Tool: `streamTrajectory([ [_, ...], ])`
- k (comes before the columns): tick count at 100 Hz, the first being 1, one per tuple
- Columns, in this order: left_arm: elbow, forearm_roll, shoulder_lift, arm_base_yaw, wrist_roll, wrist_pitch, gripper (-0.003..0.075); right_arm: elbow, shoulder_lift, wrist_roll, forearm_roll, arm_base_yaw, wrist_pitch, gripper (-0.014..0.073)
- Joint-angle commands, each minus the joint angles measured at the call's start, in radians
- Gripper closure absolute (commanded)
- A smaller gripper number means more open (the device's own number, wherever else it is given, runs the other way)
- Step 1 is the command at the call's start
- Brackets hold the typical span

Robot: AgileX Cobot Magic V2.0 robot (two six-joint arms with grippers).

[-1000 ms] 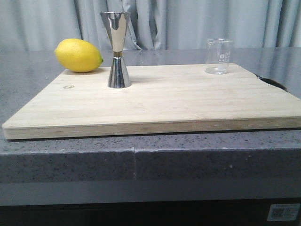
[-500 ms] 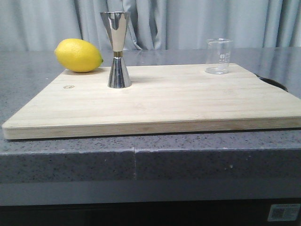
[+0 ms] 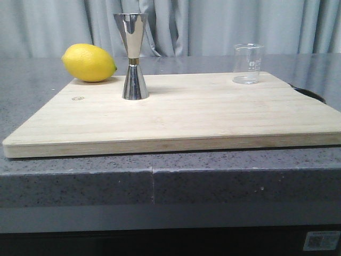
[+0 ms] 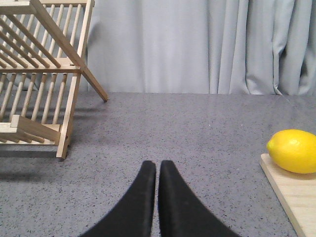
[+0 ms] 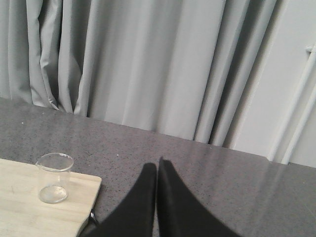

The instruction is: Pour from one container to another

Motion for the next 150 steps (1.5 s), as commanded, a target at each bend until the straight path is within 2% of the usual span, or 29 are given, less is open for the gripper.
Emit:
streamTrajectory([
  [1,-0.027,0.009,0.004,-0.007,-0.004,0.022,0.0738,-0.026,-0.002,-0.002,0.003,0.002,-0.003,0.0648],
  [150,-0.027,0.005,0.004,-0.007,-0.004,0.056,0.0738,-0.026,-0.002,-0.002,-0.002,0.002,-0.003,0.0648],
])
